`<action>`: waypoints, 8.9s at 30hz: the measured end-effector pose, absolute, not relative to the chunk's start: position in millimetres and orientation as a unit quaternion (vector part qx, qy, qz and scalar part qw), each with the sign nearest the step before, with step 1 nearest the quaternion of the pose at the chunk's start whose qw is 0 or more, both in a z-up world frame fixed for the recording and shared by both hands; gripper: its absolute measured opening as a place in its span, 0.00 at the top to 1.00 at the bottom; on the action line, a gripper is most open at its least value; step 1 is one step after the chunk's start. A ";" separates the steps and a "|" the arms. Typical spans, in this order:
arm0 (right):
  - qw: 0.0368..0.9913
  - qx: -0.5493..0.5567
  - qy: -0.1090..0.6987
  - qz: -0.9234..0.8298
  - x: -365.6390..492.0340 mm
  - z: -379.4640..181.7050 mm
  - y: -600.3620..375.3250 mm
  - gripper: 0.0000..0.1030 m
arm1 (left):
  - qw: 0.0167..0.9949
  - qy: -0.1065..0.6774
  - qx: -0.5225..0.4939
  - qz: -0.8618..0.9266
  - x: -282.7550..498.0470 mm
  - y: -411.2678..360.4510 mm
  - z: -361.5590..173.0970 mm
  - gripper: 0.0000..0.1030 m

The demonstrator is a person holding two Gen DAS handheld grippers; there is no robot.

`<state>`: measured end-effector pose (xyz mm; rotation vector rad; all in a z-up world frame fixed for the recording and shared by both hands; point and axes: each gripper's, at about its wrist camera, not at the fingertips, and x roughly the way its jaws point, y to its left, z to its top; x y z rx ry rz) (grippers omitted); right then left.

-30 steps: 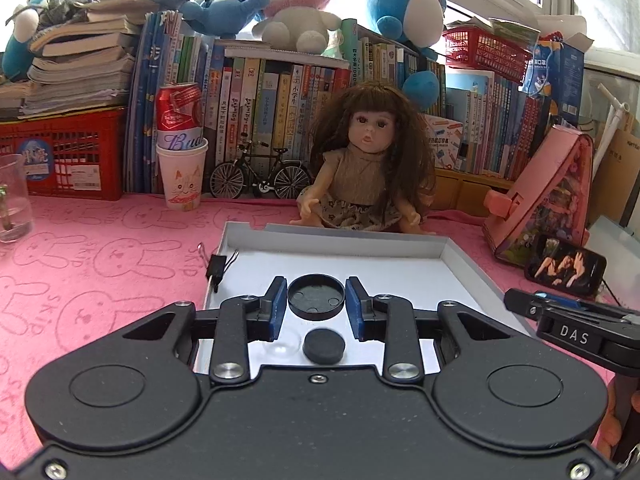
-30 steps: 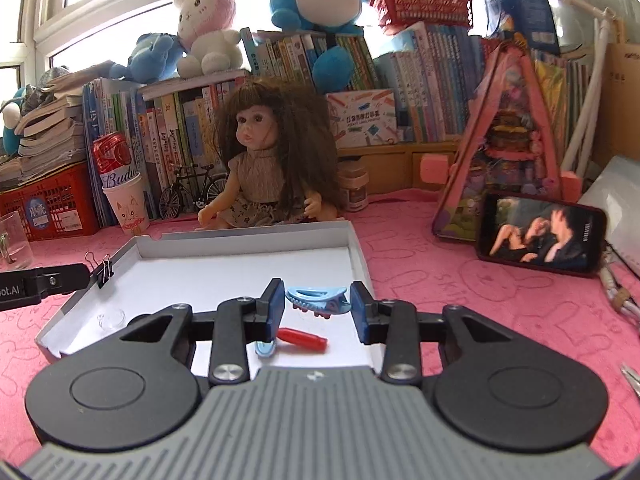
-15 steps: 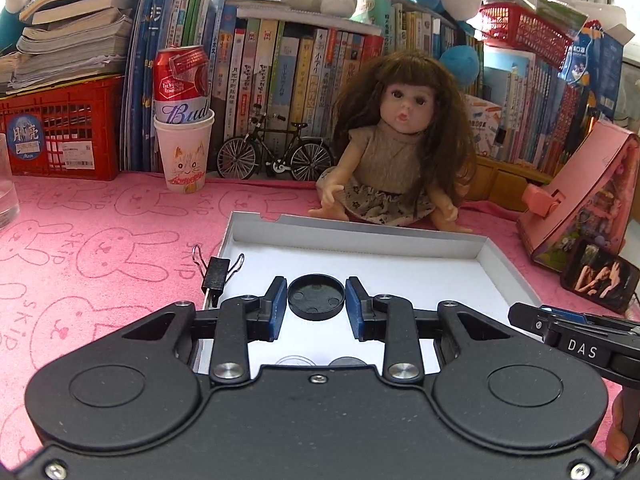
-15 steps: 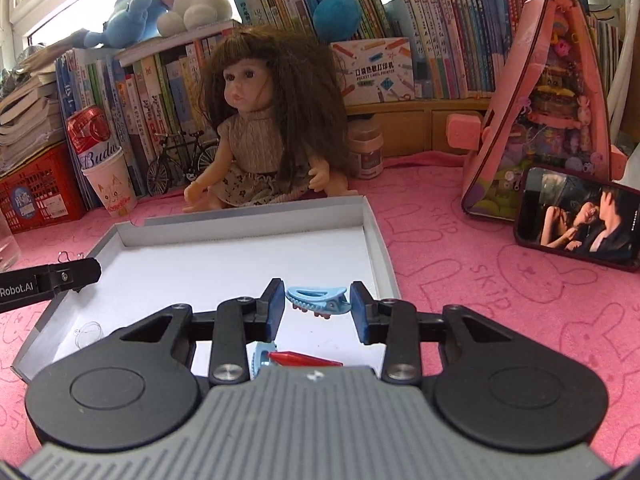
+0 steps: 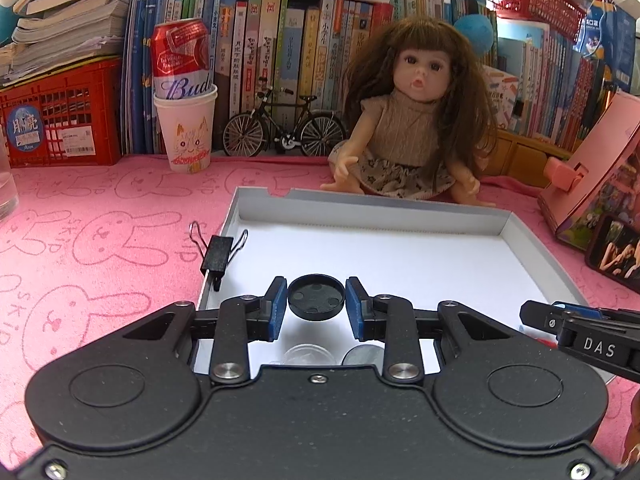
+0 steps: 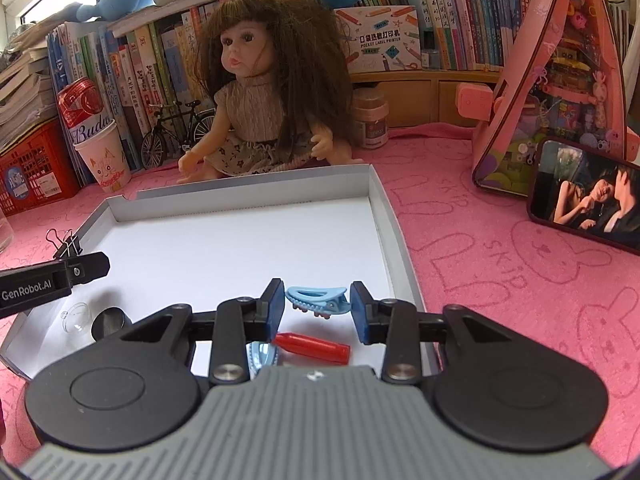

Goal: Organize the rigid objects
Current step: 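Carry the disc and clip over the box and open both tools to release, then move both tools back from the box toward the remaining objects, then grasp another black disc with the left tool, then grasp the red-handled item with the right tool while the left holds the disc, then carry the black disc and red item over the white box with both tools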

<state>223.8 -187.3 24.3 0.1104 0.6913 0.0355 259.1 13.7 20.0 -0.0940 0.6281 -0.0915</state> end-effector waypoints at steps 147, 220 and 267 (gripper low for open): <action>0.960 -0.029 0.277 0.043 27.7 -3.4 -160.9 0.00 | 0.944 0.289 -0.015 -0.158 34.1 17.5 1.0 0.71; 0.956 0.044 0.284 0.054 37.4 11.7 -168.4 0.55 | 0.951 0.274 -0.033 -0.141 39.5 21.1 8.0 0.71; 0.973 0.018 0.228 0.030 61.7 38.5 -171.7 0.52 | 0.962 0.239 -0.053 -0.122 80.6 21.3 35.4 0.71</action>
